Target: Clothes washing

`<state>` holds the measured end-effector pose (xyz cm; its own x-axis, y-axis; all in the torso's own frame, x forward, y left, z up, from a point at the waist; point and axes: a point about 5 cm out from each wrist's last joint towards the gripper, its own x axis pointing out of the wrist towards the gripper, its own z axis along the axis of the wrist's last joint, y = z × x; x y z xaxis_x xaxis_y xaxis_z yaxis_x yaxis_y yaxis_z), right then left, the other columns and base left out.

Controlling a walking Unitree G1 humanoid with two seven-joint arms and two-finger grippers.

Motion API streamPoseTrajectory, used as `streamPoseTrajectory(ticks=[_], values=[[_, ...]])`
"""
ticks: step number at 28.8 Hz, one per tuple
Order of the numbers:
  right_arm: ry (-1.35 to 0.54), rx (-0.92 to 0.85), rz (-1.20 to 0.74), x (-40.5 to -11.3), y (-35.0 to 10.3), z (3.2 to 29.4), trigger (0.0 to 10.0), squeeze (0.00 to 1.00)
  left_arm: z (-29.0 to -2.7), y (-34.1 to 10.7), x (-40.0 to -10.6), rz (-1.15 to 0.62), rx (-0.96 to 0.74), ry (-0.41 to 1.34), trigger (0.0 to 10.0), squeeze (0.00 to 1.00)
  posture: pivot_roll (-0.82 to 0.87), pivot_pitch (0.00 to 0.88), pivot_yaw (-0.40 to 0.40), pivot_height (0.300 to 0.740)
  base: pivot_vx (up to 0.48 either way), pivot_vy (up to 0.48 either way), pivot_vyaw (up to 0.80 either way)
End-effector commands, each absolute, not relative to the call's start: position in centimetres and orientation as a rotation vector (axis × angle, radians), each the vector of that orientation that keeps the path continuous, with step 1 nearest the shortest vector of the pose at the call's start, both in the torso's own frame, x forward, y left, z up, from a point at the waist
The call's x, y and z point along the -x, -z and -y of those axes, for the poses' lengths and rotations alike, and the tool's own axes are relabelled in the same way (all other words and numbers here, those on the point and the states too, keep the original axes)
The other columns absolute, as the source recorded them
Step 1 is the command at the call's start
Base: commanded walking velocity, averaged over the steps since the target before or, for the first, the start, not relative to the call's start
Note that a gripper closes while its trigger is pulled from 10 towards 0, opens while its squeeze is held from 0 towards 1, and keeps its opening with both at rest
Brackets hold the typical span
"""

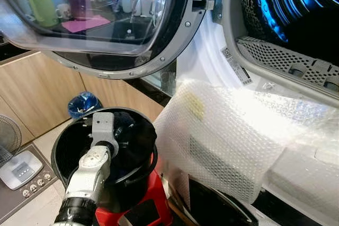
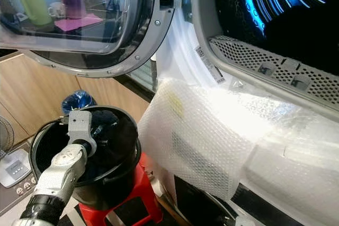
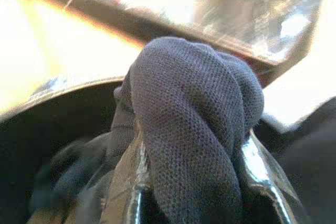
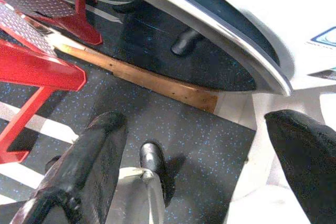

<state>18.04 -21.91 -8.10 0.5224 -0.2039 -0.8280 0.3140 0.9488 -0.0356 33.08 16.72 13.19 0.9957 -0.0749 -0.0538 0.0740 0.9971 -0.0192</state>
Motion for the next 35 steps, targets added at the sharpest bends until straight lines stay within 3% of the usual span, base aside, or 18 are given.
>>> streamPoseTrajectory(ticks=[1,5,9,15,20,26,28,32,33,35], values=[[0.307,-0.131,-0.99,-17.7,8.3,21.6,10.0,0.0,-15.1,-15.8,-32.6,0.07,-0.01,0.205,0.0,0.0,-0.01,0.0,0.011,0.74,0.0,0.0,0.0],[0.285,-0.141,-0.997,-17.5,8.5,21.3,10.0,0.0,-13.7,-16.6,-29.9,0.072,-0.057,0.418,0.0,0.0,-0.01,0.0,0.023,0.74,0.0,0.0,0.0],[0.271,-0.141,-1.007,-17.2,8.7,21.0,10.0,0.0,-13.8,-17.6,-27.7,0.053,-0.092,0.562,0.0,0.0,0.0,0.0,0.034,0.74,0.0,0.0,0.0],[0.259,-0.142,-1.016,-17.0,8.8,20.9,10.0,0.0,-13.8,-20.6,-26.0,0.124,-0.105,0.709,0.0,0.0,0.03,0.0,0.045,0.74,0.0,0.0,0.0],[0.245,-0.147,-1.019,-17.1,8.8,20.6,10.0,0.0,-12.0,-23.7,-25.0,0.147,-0.05,0.922,0.0,0.0,0.04,0.0,0.047,0.74,0.0,0.0,0.0],[0.235,-0.165,-1.008,-17.5,8.7,20.1,10.0,0.0,-7.5,-26.3,-25.4,0.209,-0.089,1.239,0.0,0.0,0.06,0.0,0.067,0.74,0.0,0.0,0.0],[0.242,-0.178,-1.001,-17.6,8.7,19.9,10.0,0.0,-5.2,-25.9,-25.3,0.195,-0.076,1.335,0.0,0.0,0.05,0.0,0.073,0.74,0.0,0.0,0.0],[0.247,-0.187,-0.996,-17.7,8.7,19.8,10.0,0.0,-3.4,-25.4,-25.1,0.182,-0.041,1.4,0.0,0.0,0.03,0.0,0.075,0.74,0.0,0.0,0.0],[0.249,-0.19,-1.0,-17.5,8.8,19.8,10.0,0.0,-1.7,-24.5,-24.4,0.156,-0.016,1.458,0.0,0.0,0.01,0.0,0.082,0.74,0.0,0.0,0.0],[0.253,-0.194,-1.005,-17.1,8.9,20.0,10.0,0.0,-0.8,-23.0,-23.4,0.106,-0.009,1.507,0.0,0.0,0.01,0.0,0.087,0.74,0.0,0.0,0.0]])
